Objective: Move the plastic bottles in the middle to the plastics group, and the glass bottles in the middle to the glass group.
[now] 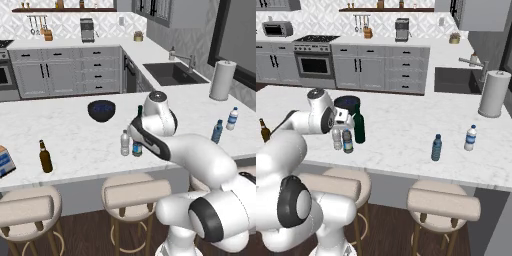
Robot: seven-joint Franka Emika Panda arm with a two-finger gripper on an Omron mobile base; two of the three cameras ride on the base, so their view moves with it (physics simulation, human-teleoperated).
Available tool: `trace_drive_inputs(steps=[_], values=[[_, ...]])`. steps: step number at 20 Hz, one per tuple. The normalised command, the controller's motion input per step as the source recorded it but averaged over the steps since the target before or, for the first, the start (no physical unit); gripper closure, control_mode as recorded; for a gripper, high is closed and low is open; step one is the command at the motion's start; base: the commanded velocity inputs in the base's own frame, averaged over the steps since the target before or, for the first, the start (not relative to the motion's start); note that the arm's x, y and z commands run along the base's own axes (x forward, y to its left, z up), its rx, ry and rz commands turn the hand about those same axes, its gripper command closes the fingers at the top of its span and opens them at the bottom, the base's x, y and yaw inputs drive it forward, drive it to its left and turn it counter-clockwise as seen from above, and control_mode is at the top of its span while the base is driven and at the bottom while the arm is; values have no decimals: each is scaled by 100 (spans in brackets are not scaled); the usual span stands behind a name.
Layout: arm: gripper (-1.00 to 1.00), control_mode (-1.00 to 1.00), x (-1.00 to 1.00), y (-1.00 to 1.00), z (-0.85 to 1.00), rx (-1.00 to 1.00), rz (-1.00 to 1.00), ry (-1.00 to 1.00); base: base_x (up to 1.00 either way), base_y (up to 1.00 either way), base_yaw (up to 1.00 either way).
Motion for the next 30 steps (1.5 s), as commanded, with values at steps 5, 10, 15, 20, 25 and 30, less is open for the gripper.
trace_drive_inputs(steps=[5, 10, 15, 20, 25, 30], values=[[-100, -100, 36, -8, -22, 4, 7, -1, 0, 0, 0], [-100, -100, 12, 0, -11, 0, 6, 0, 0, 0, 0], [-100, -100, 20, 0, -27, 0, 7, 0, 0, 0, 0], [-100, -100, 29, 0, -28, 0, 7, 0, 0, 0, 0], [-100, -100, 24, 0, -20, 0, 6, 0, 0, 0, 0], [-100, -100, 25, 0, -13, 0, 6, 0, 0, 0, 0]])
